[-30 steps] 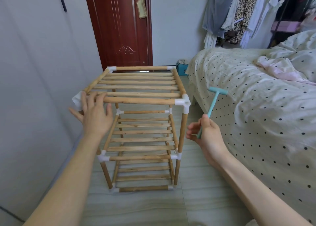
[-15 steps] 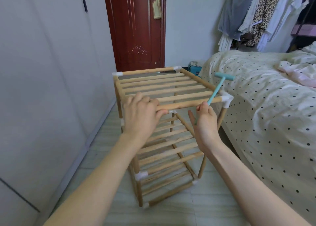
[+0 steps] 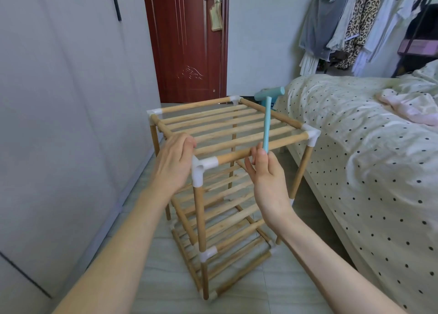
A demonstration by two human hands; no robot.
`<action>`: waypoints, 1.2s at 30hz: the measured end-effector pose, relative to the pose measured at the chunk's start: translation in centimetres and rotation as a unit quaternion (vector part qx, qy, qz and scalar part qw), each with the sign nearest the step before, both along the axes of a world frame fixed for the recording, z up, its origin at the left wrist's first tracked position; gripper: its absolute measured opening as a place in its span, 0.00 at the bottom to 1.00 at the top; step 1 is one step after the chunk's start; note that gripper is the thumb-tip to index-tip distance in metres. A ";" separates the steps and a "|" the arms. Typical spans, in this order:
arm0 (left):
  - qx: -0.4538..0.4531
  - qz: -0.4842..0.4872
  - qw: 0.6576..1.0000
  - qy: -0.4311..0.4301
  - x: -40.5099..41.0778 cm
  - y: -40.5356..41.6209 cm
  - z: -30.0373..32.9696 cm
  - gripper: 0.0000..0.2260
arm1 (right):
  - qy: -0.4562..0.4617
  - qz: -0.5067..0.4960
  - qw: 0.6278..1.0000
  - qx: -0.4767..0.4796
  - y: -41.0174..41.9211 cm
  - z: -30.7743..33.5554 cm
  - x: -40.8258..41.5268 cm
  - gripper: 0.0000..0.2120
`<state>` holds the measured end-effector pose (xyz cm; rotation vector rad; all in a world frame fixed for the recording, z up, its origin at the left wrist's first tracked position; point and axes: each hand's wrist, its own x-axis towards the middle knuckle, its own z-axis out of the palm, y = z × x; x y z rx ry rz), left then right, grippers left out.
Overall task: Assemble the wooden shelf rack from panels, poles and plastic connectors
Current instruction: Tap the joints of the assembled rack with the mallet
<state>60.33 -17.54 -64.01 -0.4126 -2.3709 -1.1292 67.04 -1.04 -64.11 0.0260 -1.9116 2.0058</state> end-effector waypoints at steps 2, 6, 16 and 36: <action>0.007 0.032 0.999 0.028 0.2 0.9 0.1 0.11 | -0.001 -0.011 1.000 0.004 0.5 0.1 -0.5 0.14; -0.043 0.100 0.990 0.094 1.3 3.8 0.4 0.09 | -0.034 -0.036 0.999 0.013 2.6 -0.1 -2.0 0.14; -0.218 -0.111 0.967 0.064 -0.1 3.8 -0.1 0.22 | -0.043 -0.073 0.966 -0.246 8.5 0.5 -2.3 0.16; -0.285 0.057 0.951 0.108 -2.4 7.1 -2.0 0.21 | 0.093 -0.289 0.932 0.198 11.2 -0.5 2.5 0.12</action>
